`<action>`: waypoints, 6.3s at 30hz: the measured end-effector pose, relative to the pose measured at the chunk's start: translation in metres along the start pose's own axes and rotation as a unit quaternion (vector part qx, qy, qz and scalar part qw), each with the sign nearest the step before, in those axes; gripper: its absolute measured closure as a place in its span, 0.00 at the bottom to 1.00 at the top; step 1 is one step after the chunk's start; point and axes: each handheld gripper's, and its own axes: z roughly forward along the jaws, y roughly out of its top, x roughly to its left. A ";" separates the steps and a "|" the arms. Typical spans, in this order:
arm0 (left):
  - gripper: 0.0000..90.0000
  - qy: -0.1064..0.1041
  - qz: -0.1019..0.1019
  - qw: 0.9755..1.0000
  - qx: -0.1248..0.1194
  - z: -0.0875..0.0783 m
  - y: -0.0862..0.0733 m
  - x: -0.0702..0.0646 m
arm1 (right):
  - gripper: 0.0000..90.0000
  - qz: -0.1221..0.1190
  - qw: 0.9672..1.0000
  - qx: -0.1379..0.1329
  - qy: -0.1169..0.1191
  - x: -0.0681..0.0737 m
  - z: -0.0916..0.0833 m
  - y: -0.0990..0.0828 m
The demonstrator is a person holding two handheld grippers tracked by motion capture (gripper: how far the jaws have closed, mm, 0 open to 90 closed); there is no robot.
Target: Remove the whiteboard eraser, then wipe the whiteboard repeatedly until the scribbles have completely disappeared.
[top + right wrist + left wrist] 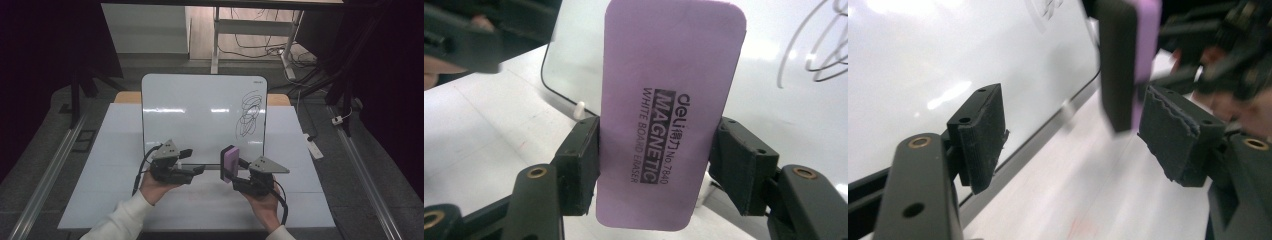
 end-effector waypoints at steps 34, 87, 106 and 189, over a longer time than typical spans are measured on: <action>0.27 0.094 -0.076 0.990 0.072 -0.087 -0.109 0.058 | 0.44 -0.020 0.998 -0.017 -0.055 -0.036 -0.026 0.002; 0.26 0.096 -0.079 0.990 0.070 -0.086 -0.110 0.062 | 0.45 -0.065 0.982 0.033 -0.176 -0.089 0.057 0.122; 0.26 0.097 -0.080 0.990 0.069 -0.087 -0.111 0.062 | 0.45 -0.039 0.975 0.001 -0.217 -0.109 0.052 0.142; 0.26 0.099 -0.078 0.989 0.070 -0.086 -0.111 0.062 | 0.45 -0.093 0.978 0.038 -0.182 -0.073 0.056 0.088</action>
